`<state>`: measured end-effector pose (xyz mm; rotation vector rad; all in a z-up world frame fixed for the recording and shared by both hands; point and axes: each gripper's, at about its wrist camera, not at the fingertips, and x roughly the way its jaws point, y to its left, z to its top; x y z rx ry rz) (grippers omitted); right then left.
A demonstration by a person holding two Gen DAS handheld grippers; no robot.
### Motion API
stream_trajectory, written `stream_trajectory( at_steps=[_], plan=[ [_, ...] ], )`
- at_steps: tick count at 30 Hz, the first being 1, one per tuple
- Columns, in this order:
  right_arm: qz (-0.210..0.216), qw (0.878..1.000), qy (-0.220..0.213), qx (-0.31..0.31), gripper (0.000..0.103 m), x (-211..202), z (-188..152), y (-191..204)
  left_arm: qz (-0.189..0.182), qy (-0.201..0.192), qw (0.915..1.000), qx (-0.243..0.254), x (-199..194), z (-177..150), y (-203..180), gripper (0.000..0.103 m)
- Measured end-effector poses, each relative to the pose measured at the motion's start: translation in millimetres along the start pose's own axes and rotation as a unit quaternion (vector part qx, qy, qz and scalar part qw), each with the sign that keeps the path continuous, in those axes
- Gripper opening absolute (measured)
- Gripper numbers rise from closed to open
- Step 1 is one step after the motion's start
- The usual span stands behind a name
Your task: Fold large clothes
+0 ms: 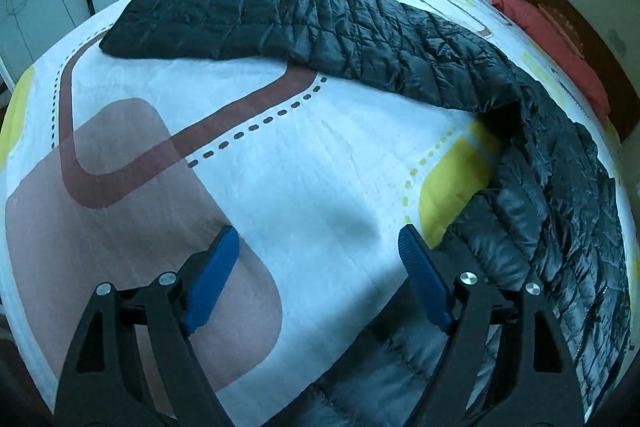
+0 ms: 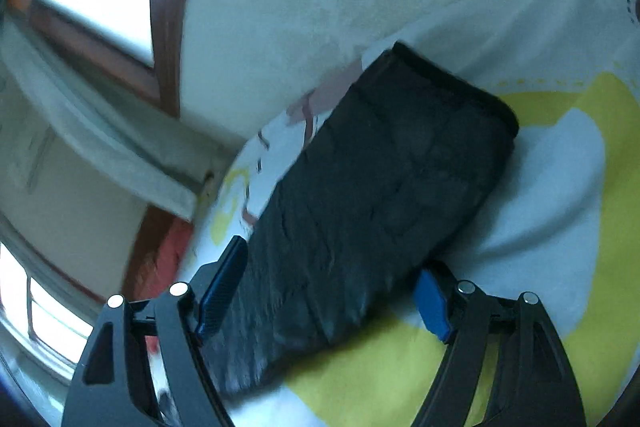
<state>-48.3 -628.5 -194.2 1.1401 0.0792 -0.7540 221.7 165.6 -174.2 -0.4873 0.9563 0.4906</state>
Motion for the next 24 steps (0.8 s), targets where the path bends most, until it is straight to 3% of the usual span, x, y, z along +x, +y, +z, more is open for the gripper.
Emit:
stream_trajectory(
  at_steps=[1,2,3,7,12,19,24],
  plan=[
    [-0.019,1.000,0.007,0.003,0.050,8.6,6.8,-2.5,0.001,0.000,1.0000,0.002,-0.3,-0.5,0.1,0.082],
    [-0.028,0.999,0.015,0.006,0.026,13.7,9.0,-4.1,0.001,0.000,1.0000,0.003,0.4,0.3,0.1,0.082],
    [-0.037,0.999,0.022,0.007,0.013,18.2,11.2,-5.4,0.000,0.000,1.0000,0.002,0.8,0.9,0.4,0.082],
    [-0.056,0.994,0.018,-0.091,0.008,10.1,10.6,31.3,0.009,-0.008,0.9999,0.006,0.7,4.7,2.8,0.082],
    [-0.005,0.976,0.015,-0.217,0.008,-13.3,-22.5,116.0,0.008,-0.006,0.9999,0.006,5.4,9.9,6.3,0.082],
    [0.090,0.931,0.070,-0.346,0.008,-23.3,-128.2,237.4,0.002,-0.011,0.9999,0.006,7.0,19.6,13.6,0.082],
    [0.127,0.902,0.126,-0.393,0.008,-22.1,-217.3,289.2,0.008,-0.018,0.9994,0.030,10.7,20.8,11.0,0.082]
  ],
)
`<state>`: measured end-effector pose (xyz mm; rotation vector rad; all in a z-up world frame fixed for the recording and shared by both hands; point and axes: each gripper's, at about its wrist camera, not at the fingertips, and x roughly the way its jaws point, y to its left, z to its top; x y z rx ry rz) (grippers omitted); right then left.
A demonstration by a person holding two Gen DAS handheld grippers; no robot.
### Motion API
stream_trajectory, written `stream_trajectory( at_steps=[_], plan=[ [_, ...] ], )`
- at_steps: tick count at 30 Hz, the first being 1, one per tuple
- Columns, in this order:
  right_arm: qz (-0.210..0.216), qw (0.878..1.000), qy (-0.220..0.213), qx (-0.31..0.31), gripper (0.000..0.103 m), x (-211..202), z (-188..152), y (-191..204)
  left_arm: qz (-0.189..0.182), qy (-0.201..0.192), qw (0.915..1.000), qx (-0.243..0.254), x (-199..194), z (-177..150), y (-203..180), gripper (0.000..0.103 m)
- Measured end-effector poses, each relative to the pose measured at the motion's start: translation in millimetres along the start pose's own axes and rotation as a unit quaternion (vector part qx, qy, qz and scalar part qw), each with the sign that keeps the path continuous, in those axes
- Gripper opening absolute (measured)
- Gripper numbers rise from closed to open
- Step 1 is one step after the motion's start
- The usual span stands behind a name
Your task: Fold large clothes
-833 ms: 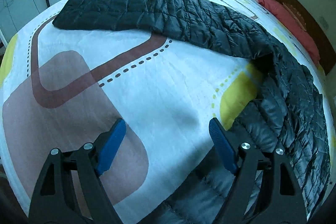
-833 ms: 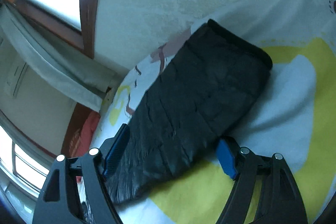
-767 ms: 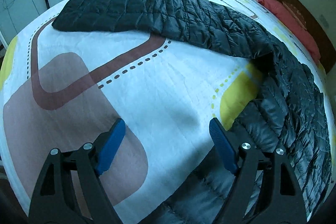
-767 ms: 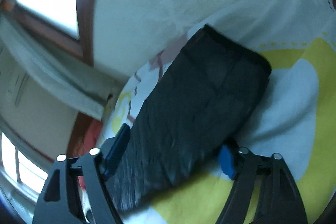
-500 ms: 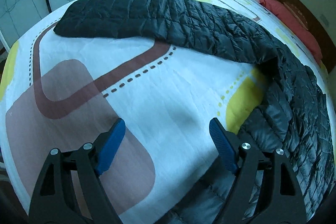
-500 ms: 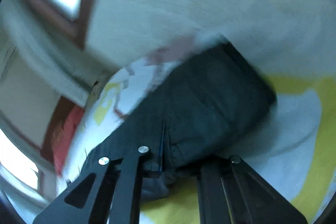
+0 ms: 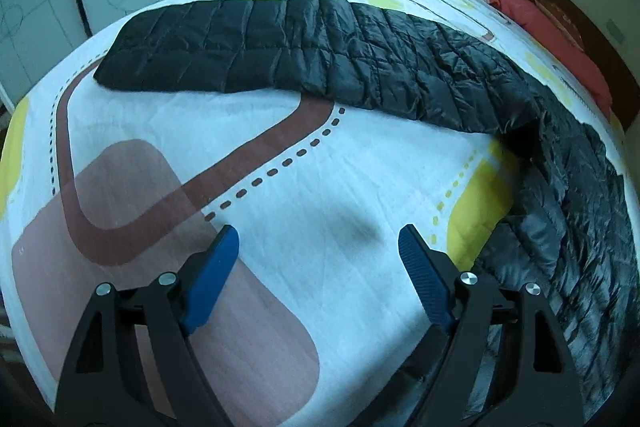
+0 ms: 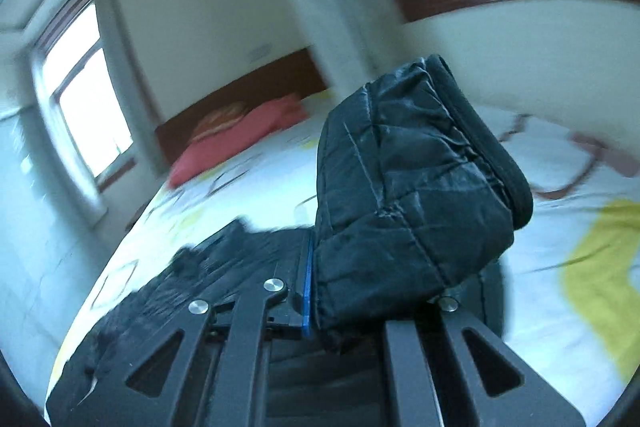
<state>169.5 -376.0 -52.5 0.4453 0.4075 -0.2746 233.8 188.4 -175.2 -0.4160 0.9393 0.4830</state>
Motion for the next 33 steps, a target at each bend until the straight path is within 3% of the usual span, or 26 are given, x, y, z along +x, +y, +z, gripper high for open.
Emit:
stream_trajectory(
  at_steps=[7,11,19,28,31,33],
  plan=[
    [0.060,0.993,0.082,-0.056,0.008,66.2,-46.4,111.7,0.001,-0.007,0.9998,0.016,4.0,-4.2,-4.7,0.087],
    [0.079,0.986,0.125,-0.083,0.008,95.3,-71.9,152.2,-0.002,-0.009,0.9998,0.018,6.0,-5.4,-4.8,0.088],
    [0.077,0.968,0.196,-0.136,0.008,118.6,-130.3,187.8,-0.004,-0.011,0.9997,0.024,8.9,-6.7,-5.4,0.091],
    [0.059,0.957,0.225,-0.172,0.015,140.7,-149.1,213.5,0.001,-0.012,0.9995,0.030,9.6,-7.6,-7.5,0.092],
    [0.067,0.954,0.228,-0.180,0.028,142.1,-154.4,219.9,0.000,-0.012,0.9995,0.031,10.2,-7.4,-7.6,0.093],
    [0.082,0.952,0.227,-0.189,0.050,138.9,-156.5,226.3,0.001,-0.012,0.9994,0.032,10.6,-7.4,-8.0,0.093]
  ],
)
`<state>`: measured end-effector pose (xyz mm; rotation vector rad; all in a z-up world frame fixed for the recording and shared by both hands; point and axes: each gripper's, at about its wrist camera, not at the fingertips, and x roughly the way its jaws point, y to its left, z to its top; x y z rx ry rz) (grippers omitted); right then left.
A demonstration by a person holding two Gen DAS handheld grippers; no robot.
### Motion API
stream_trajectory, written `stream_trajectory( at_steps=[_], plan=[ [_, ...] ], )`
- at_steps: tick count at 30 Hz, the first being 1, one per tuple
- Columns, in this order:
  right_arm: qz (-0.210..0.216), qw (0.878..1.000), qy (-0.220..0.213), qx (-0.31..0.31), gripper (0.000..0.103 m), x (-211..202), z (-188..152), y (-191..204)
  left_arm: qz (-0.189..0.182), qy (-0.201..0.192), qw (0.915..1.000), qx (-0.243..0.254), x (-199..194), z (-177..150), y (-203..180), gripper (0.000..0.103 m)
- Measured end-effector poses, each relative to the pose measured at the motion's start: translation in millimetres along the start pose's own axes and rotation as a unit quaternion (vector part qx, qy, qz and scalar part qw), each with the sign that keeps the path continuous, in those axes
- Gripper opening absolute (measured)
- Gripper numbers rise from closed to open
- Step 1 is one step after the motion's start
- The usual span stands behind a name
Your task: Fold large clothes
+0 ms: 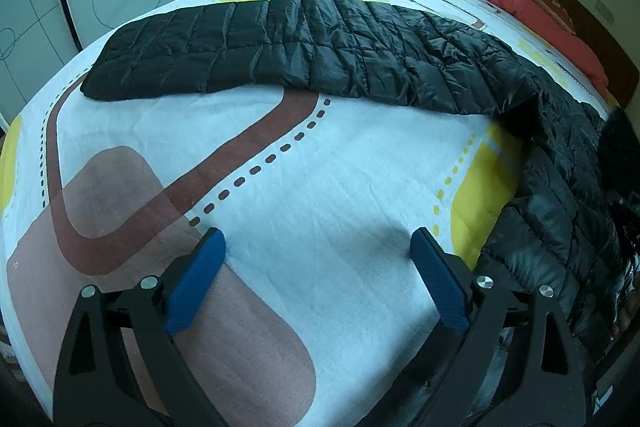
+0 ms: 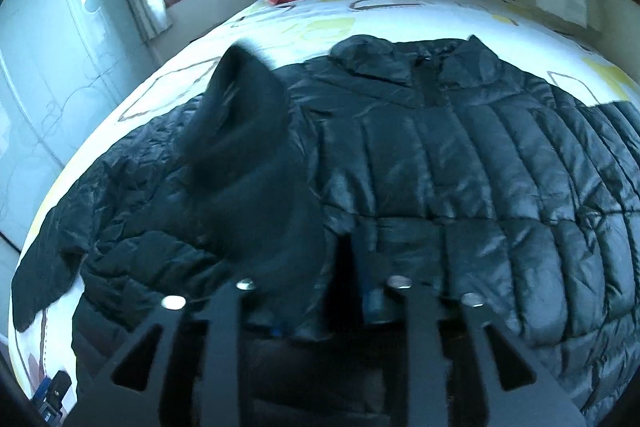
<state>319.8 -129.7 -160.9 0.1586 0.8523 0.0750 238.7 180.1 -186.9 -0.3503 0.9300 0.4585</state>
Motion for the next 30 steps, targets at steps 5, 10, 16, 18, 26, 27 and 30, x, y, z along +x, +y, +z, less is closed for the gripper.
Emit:
stream_trajectory(
  at_steps=[5,10,16,18,26,27,30],
  plan=[
    [0.048,0.999,-0.006,-0.017,0.057,-30.7,0.0,7.4,0.000,0.000,1.0000,0.001,0.6,0.5,0.3,0.094],
    [0.022,0.998,-0.057,0.017,0.057,-86.6,11.3,-54.9,0.002,0.000,1.0000,0.003,1.1,0.9,-0.3,0.094],
    [-0.135,0.980,-0.053,0.135,0.057,-86.0,11.0,-192.2,0.004,0.000,1.0000,0.005,1.8,-0.2,-1.6,0.094],
    [-0.170,0.973,-0.028,0.153,0.057,-71.6,1.8,-217.7,0.005,0.000,1.0000,0.007,2.4,-0.1,-2.2,0.094],
    [-0.150,0.981,-0.022,0.122,0.056,-51.4,13.4,-192.4,0.010,0.000,0.9999,0.012,2.8,-0.9,-3.2,0.095],
    [-0.134,0.984,-0.028,0.115,0.056,-48.2,17.4,-178.8,0.011,0.000,0.9999,0.012,2.9,-0.9,-3.2,0.095],
    [-0.107,0.991,0.003,0.086,0.056,-21.1,15.1,-150.6,0.011,0.000,0.9999,0.013,3.6,-0.5,-3.0,0.095]
  ],
)
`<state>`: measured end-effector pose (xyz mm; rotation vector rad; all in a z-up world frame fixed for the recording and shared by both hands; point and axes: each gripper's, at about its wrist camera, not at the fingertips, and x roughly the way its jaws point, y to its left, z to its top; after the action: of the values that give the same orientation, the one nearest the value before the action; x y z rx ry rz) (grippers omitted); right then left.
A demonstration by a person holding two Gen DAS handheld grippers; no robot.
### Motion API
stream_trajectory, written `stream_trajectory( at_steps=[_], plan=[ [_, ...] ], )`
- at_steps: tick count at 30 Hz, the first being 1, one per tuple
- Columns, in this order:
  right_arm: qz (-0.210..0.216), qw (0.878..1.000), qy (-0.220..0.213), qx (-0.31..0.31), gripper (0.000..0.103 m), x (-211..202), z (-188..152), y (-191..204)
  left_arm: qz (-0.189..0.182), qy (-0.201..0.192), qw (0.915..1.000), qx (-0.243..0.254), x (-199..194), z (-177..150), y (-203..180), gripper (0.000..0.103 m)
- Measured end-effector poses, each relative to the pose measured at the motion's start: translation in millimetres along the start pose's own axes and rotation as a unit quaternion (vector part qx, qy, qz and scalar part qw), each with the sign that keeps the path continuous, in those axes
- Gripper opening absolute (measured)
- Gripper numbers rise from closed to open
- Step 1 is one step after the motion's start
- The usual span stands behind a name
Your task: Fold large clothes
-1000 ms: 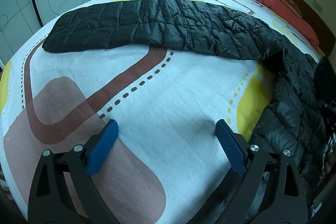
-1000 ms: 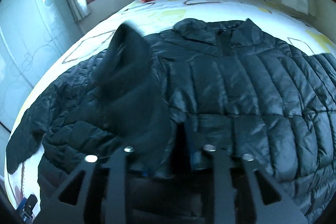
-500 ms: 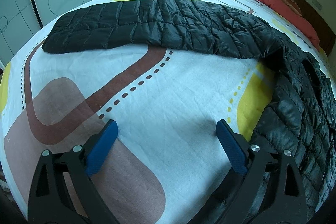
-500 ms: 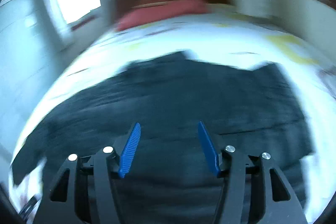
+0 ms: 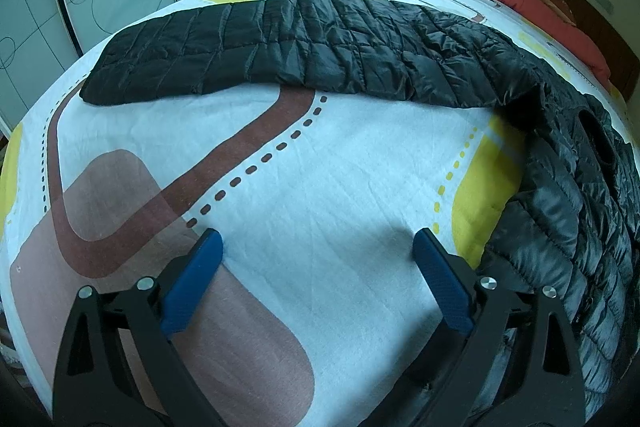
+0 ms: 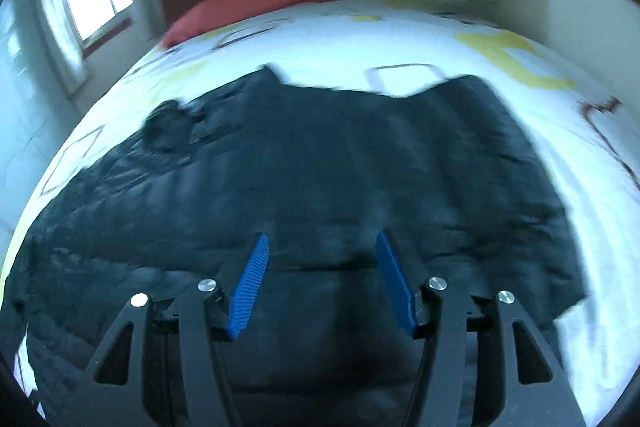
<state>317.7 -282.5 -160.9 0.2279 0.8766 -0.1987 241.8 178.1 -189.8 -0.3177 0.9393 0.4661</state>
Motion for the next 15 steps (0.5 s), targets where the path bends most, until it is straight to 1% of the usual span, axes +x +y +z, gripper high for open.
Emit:
stream_trajectory(
  at_steps=[1,2,3,4,7,9,11,12,15],
  plan=[
    [-0.005,1.000,0.015,-0.009,0.059,11.3,-4.1,3.7,0.000,0.000,1.0000,0.000,0.1,0.1,0.1,0.095],
    [-0.023,0.999,0.007,-0.027,0.060,15.6,-6.8,11.2,0.000,0.000,1.0000,0.000,0.1,0.0,0.0,0.096],
    [-0.030,0.999,0.003,-0.033,0.060,16.0,-6.0,13.4,-0.001,0.001,1.0000,0.000,0.2,0.1,0.2,0.096],
    [-0.031,0.999,0.002,-0.031,0.060,11.4,-4.0,16.2,-0.002,0.001,1.0000,-0.001,0.1,0.2,0.6,0.096],
    [-0.009,1.000,-0.012,-0.016,0.060,-5.5,-1.3,15.5,-0.007,0.001,1.0000,-0.004,-0.1,0.5,1.0,0.096],
    [-0.018,0.999,-0.026,-0.015,0.060,-17.4,-5.8,14.4,-0.015,0.001,0.9998,-0.010,-2.1,1.9,4.1,0.096],
    [-0.045,0.998,-0.043,-0.009,0.060,-24.2,-8.5,3.4,-0.033,-0.003,0.9991,-0.027,-5.4,5.4,11.2,0.096],
    [-0.057,0.997,-0.047,-0.005,0.060,-25.0,-8.9,-9.8,-0.040,-0.005,0.9985,-0.037,-5.8,8.1,15.4,0.096],
    [-0.107,0.992,-0.058,0.030,0.060,-26.1,-4.2,-42.0,-0.047,-0.004,0.9972,-0.057,-1.3,16.8,26.3,0.096]
  ],
)
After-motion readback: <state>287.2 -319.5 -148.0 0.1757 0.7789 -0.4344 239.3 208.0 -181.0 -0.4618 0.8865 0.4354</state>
